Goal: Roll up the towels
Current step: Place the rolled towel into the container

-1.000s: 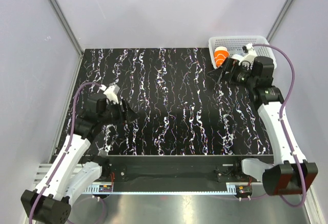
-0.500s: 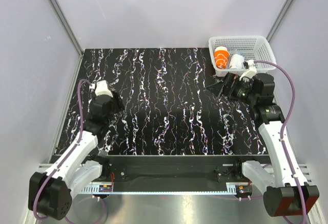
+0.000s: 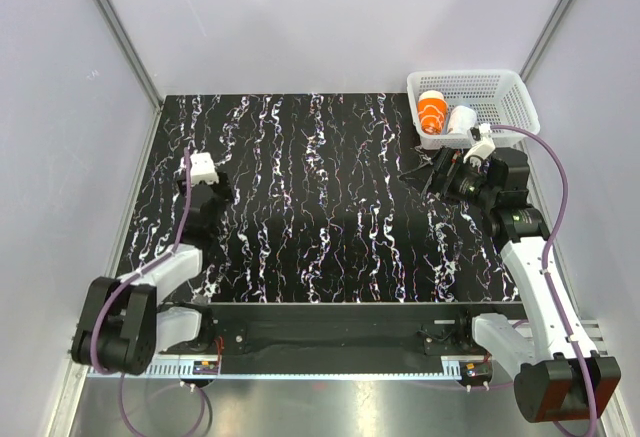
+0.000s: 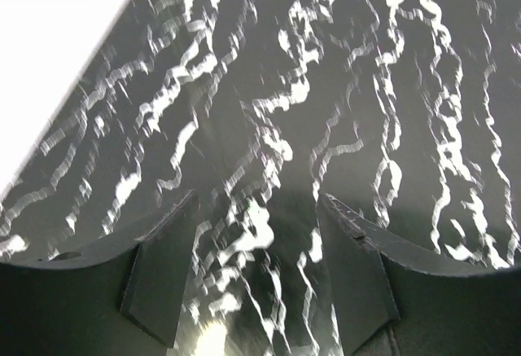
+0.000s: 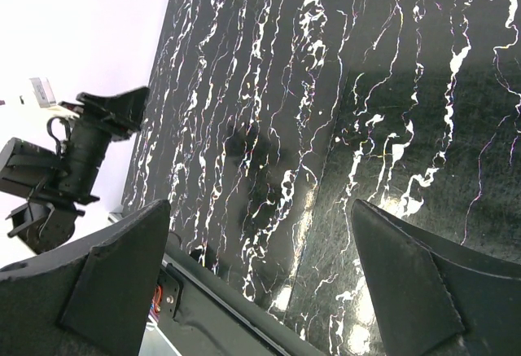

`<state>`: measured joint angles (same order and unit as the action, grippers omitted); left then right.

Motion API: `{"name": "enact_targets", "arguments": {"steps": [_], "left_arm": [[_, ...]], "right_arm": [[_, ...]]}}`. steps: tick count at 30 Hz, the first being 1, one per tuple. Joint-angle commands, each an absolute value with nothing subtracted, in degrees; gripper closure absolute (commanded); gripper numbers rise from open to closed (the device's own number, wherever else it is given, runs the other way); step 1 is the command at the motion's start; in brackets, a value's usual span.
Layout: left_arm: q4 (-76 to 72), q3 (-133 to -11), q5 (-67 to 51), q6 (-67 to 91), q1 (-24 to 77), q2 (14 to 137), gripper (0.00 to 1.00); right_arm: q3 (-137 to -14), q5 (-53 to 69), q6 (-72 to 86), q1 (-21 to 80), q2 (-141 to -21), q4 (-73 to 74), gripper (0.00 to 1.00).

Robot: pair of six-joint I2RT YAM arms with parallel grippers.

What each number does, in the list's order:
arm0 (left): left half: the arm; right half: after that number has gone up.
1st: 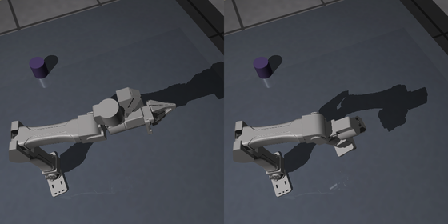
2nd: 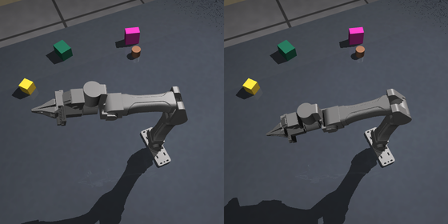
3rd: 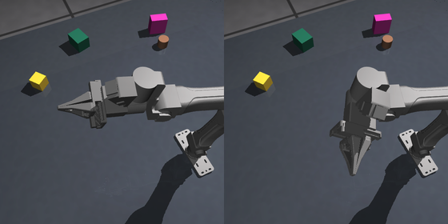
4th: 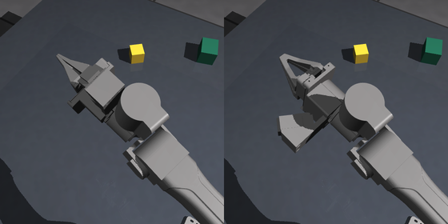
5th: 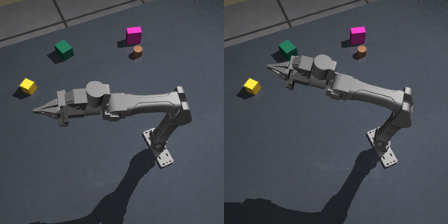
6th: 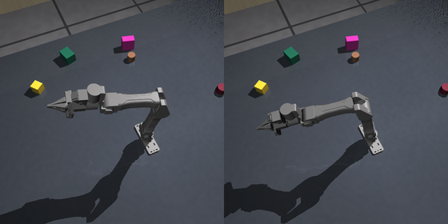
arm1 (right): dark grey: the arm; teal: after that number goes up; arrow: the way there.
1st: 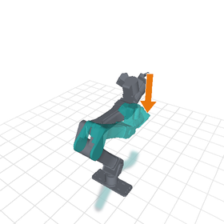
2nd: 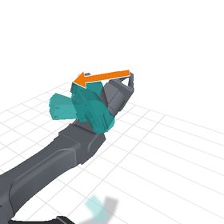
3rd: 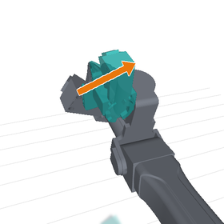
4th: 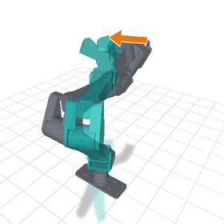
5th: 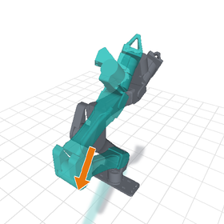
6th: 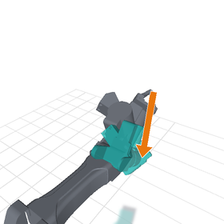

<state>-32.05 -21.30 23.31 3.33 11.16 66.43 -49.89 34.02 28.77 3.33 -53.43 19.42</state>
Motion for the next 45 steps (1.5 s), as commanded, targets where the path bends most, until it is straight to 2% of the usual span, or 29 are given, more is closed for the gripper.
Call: {"name": "enact_targets", "arguments": {"steps": [1,6,9,10,11,12,15,18,20,24,27,32,36,37,38,40,45], "left_arm": [[-50.8,-21.6,20.3,-2.8,9.4,69.2,0.33],[-60.4,-20.1,13.5,-1.3,4.2,74.4,0.32],[-64.0,-20.6,10.2,3.1,1.1,82.2,0.32],[-56.8,-23.1,7.9,3.4,1.1,82.0,0.01],[-57.0,-25.2,4.6,1.3,1.1,83.8,0.01],[-47.3,-30.8,2.0,1.0,1.1,84.3,0.01],[-34.4,-41.4,-4.5,-2.3,1.1,90.4,0.01],[-33.9,-42.2,-6.2,-3.2,1.1,91.5,0.01],[-36.5,-38.9,-1.9,-0.8,1.0,89.8,0.01],[-54.2,-26.9,4.3,1.6,0.7,82.9,0.01],[-57.7,-23.6,6.8,2.2,0.0,77.5,0.01],[-55.3,-22.4,-8.9,15.6,-11.2,74.7,0.01],[-52.1,-18.7,-7.6,17.8,-12.6,69.6,0.01],[-47.9,-19.5,-7.4,17.5,-12.9,66.6,0.01],[-37.7,-20.6,-7.2,12.9,-12.8,65.0,0.01],[-33.4,-21.1,-2.1,10.0,-12.7,62.0,0.01],[-45.5,-16.5,-3.0,9.9,-12.0,67.0,0.01]], "right_arm": [[-51.0,35.1,28.4,3.9,-53.2,18.4,0.0],[-51.2,34.8,28.2,3.8,-53.0,19.2,0.0],[-51.6,34.6,27.9,4.0,-53.0,19.9,0.0],[-51.8,34.6,27.7,3.9,-53.0,20.2,0.0],[-51.9,34.6,27.5,3.9,-52.9,20.4,0.0],[-52.1,34.5,27.6,4.0,-52.8,20.8,0.0],[-52.6,34.0,27.2,4.0,-52.2,21.7,0.0],[-53.5,33.7,27.0,4.0,-51.9,23.1,0.0],[-54.3,33.3,26.8,4.0,-51.6,23.9,0.0],[-55.2,33.0,26.5,4.0,-50.8,25.7,0.0],[-56.5,32.3,25.5,4.0,-50.5,28.2,0.01],[-57.0,32.1,24.7,4.0,-49.2,30.7,0.0],[-56.2,32.0,25.2,4.0,-48.4,30.8,0.0],[-56.0,32.0,25.3,4.0,-48.5,30.8,0.0],[-55.7,32.2,25.4,4.0,-48.5,30.4,0.0],[-55.5,32.6,25.4,4.0,-48.6,30.1,0.0],[-54.6,33.7,26.3,4.0,-50.4,27.1,0.0]]}}
